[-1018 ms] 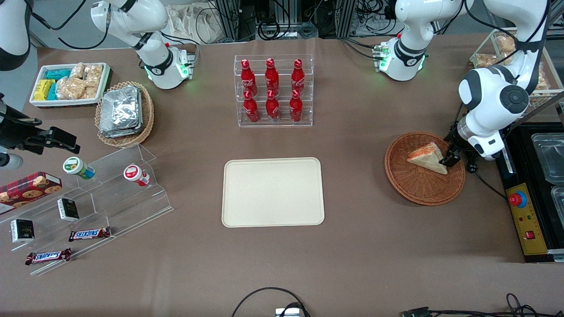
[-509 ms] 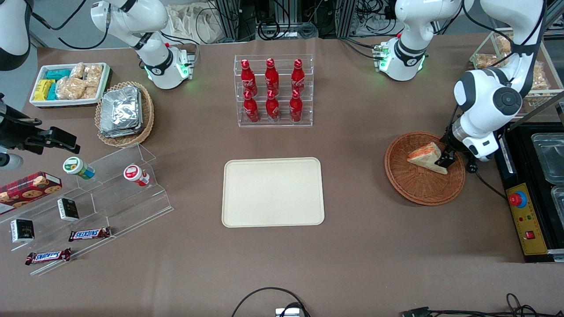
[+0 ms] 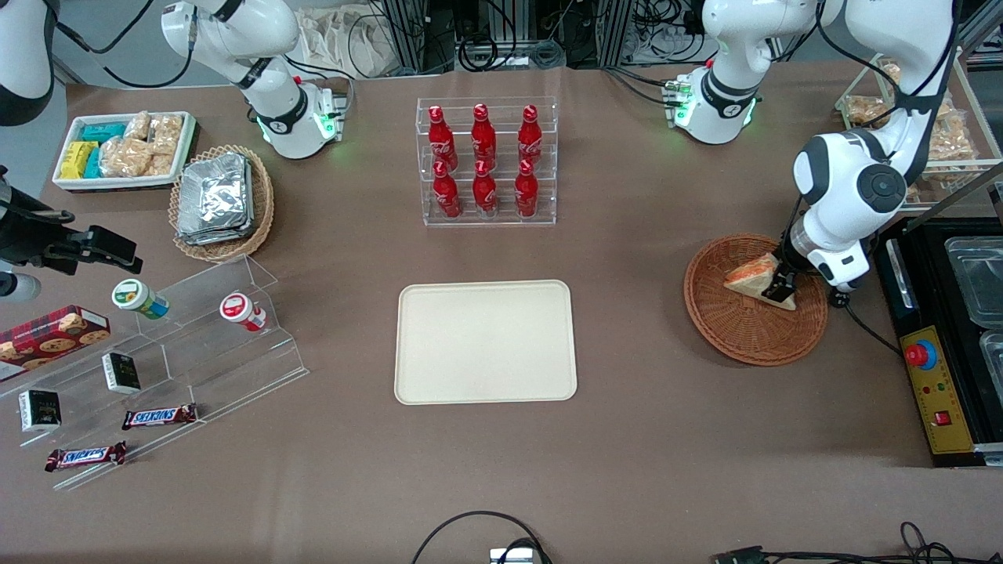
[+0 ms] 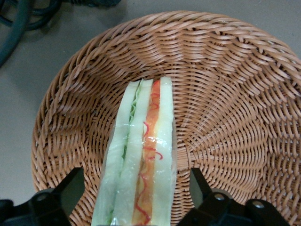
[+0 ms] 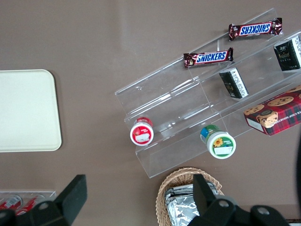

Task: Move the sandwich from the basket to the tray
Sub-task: 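Lower the open left gripper around the sandwich and close it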

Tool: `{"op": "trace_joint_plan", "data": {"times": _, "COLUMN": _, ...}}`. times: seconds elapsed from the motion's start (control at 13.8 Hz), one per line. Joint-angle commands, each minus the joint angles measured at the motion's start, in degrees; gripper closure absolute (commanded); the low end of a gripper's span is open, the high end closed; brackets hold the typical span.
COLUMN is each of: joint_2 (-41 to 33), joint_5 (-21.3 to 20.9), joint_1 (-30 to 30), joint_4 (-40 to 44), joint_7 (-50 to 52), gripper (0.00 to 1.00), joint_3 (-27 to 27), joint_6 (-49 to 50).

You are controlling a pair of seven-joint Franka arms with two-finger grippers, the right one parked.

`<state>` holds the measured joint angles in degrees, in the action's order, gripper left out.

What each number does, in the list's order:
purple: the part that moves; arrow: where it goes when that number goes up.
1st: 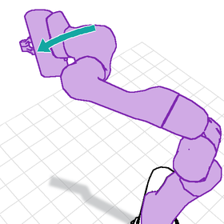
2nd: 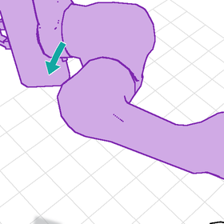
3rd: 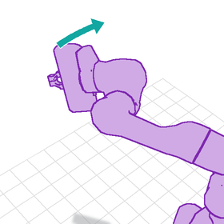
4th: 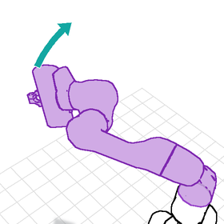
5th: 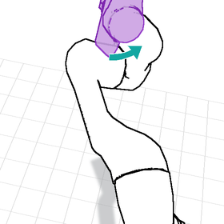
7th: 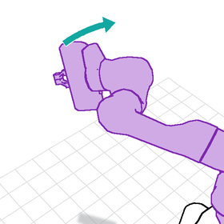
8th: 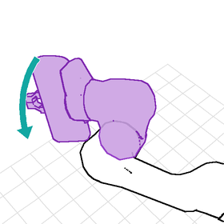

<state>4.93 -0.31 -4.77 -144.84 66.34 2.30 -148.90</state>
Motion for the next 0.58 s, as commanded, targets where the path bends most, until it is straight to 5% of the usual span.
{"op": "trace_joint_plan", "data": {"times": 0.0, "joint_2": -0.6, "joint_5": 0.0, "joint_1": 1.3, "joint_4": -1.8, "joint_7": 1.7, "gripper": 0.24, "joint_3": -0.2, "joint_6": -3.0}}
{"op": "trace_joint_plan", "data": {"times": 0.29, "joint_2": -0.2, "joint_5": -0.2, "joint_1": 1.7, "joint_4": -1.7, "joint_7": 1.6, "gripper": 0.71, "joint_3": -0.2, "joint_6": -3.0}}
{"op": "trace_joint_plan", "data": {"times": 0.51, "joint_2": -0.5, "joint_5": -0.4, "joint_1": 1.7, "joint_4": -1.6, "joint_7": 1.3, "gripper": 0.74, "joint_3": -0.2, "joint_6": -2.7}}
